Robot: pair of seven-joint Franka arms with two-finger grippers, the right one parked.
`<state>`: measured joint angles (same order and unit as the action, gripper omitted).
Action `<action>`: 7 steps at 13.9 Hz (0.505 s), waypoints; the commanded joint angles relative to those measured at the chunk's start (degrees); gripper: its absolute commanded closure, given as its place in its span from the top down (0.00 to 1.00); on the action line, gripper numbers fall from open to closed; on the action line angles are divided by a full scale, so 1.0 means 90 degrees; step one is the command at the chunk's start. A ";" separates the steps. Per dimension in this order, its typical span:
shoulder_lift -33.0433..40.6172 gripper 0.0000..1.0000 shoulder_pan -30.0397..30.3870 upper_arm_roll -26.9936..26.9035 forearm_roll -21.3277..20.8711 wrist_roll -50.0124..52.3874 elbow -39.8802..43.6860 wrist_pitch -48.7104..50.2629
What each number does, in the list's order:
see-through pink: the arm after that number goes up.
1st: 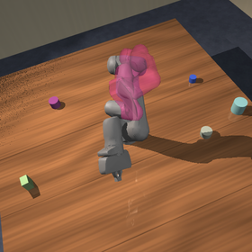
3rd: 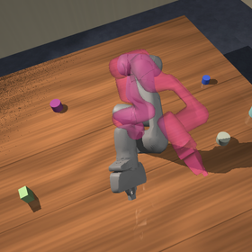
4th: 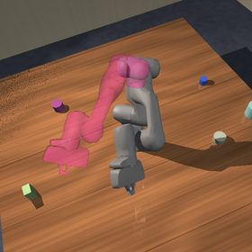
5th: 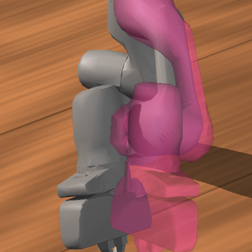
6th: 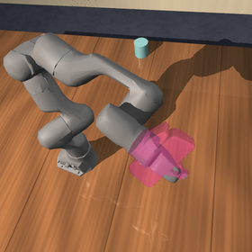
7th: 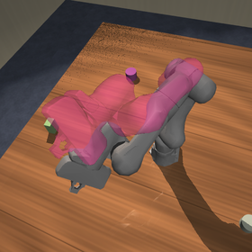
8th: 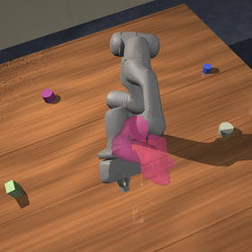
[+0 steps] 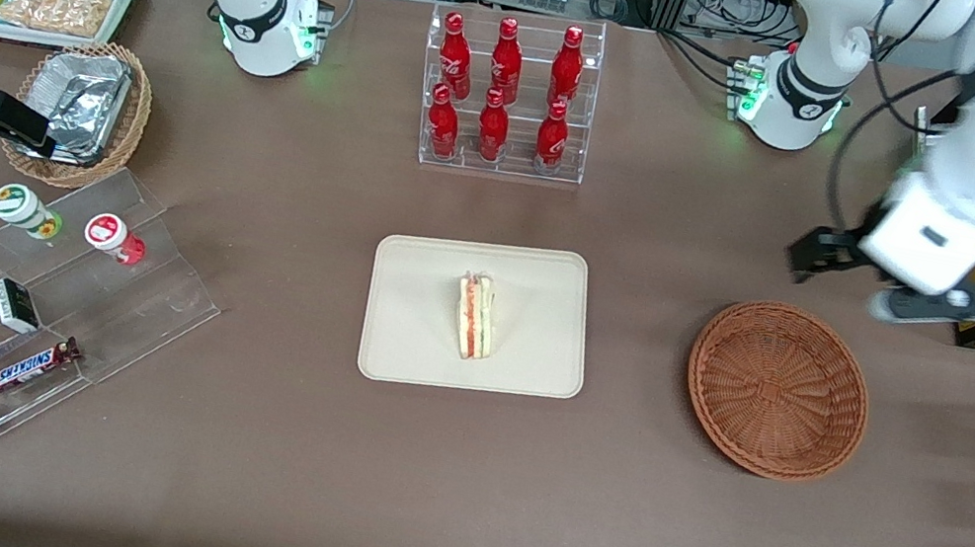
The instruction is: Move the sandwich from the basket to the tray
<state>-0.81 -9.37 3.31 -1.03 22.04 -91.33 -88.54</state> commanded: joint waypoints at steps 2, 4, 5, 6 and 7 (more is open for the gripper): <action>0.0325 0.99 0.0521 -0.0026 0.0036 -0.0883 -0.0165 0.0296; 0.0335 0.99 0.0698 -0.0133 0.0036 -0.1344 -0.0175 0.0326; 0.0325 0.99 0.0718 -0.0143 0.0026 -0.1403 -0.0184 0.0326; 0.0296 0.99 0.0719 -0.0143 0.0026 -0.1394 -0.0194 0.0297; 0.0276 0.99 0.0699 -0.0143 0.0026 -0.1394 -0.0185 0.0277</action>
<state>0.64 -3.07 1.55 -1.03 10.25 -91.65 -85.89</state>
